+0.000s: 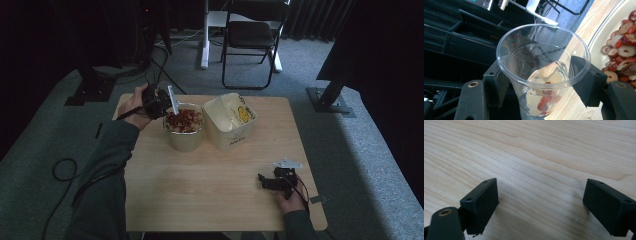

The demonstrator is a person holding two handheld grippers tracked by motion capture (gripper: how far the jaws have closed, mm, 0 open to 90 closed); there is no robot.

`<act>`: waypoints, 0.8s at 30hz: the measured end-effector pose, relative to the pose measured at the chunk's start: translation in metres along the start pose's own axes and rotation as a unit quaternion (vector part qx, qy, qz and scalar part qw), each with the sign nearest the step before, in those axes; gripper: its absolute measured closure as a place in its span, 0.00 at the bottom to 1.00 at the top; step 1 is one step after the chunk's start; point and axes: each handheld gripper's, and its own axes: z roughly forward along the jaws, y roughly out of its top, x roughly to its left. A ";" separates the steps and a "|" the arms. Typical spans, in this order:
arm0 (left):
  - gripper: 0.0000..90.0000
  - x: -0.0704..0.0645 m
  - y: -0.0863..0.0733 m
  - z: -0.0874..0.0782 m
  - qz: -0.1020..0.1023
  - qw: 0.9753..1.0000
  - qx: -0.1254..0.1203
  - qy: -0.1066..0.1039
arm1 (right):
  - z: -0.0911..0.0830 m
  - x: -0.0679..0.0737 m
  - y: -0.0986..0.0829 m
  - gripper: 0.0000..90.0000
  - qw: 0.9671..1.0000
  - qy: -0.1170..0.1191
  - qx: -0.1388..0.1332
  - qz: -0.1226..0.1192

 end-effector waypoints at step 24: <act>0.40 -0.022 0.008 0.000 0.202 0.977 0.032 0.066 | 0.000 0.000 0.000 0.14 1.000 0.000 0.000 0.000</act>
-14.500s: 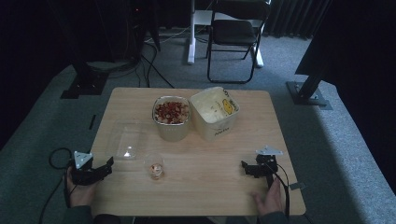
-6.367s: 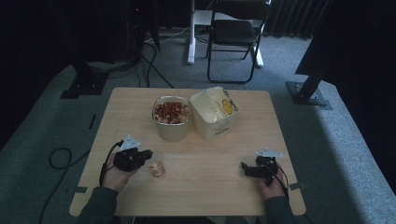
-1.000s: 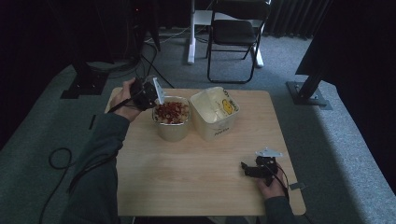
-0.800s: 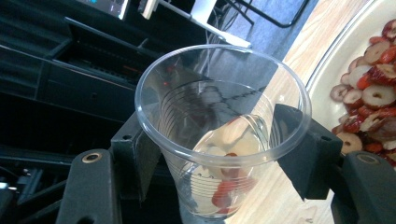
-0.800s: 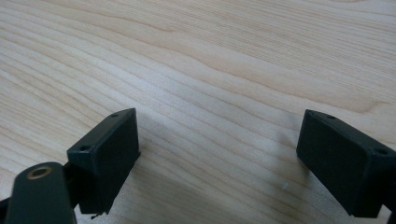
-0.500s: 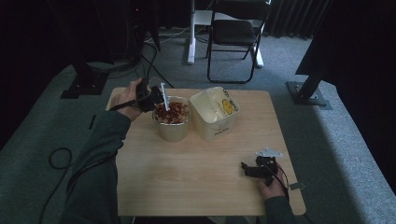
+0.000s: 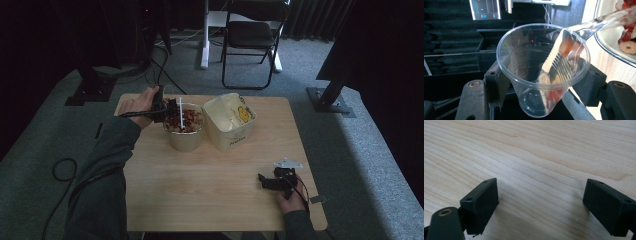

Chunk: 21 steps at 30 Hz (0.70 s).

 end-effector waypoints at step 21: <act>0.41 0.001 0.012 -0.006 0.054 0.998 -0.005 0.026 | 0.000 0.000 0.000 0.14 1.000 0.000 0.000 0.000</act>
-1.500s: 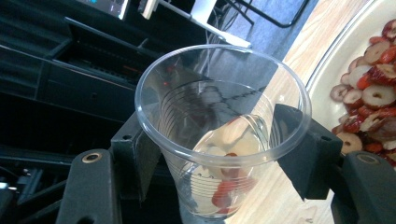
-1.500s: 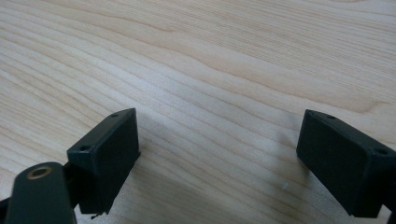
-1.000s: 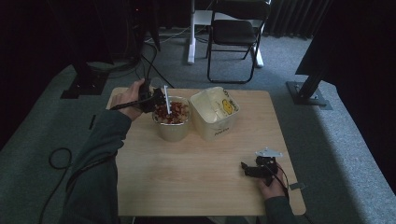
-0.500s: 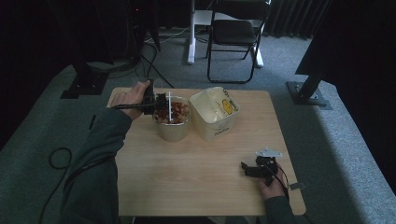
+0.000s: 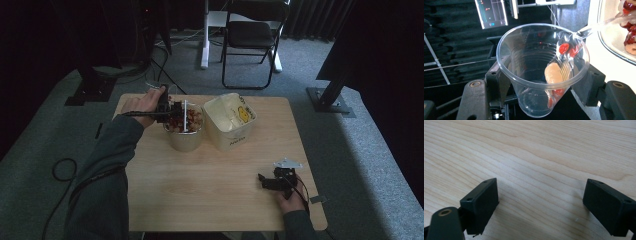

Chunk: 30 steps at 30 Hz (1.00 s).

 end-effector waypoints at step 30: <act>0.42 -0.005 0.017 -0.001 0.029 1.000 -0.006 -0.001 | 0.000 0.000 0.000 0.14 1.000 0.001 0.000 -0.002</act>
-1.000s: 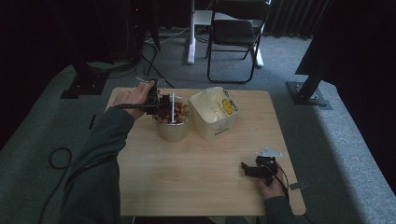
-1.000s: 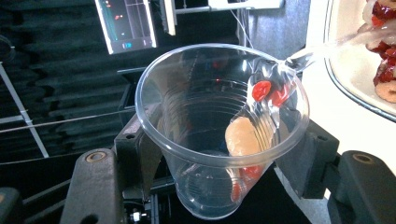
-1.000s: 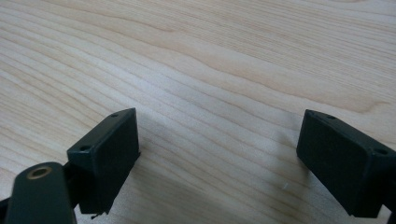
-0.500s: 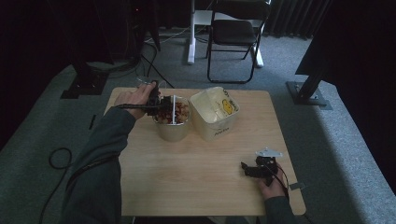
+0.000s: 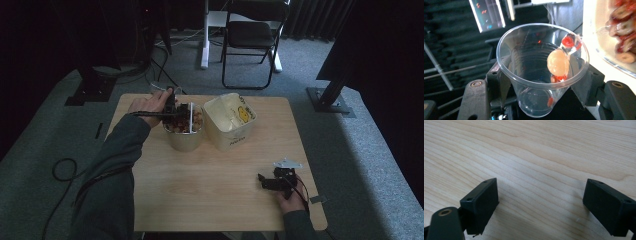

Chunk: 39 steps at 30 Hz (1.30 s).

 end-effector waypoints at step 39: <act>0.42 0.005 0.000 0.000 -0.008 1.000 -0.001 0.001 | 0.000 0.000 0.000 0.14 1.000 0.001 0.000 0.000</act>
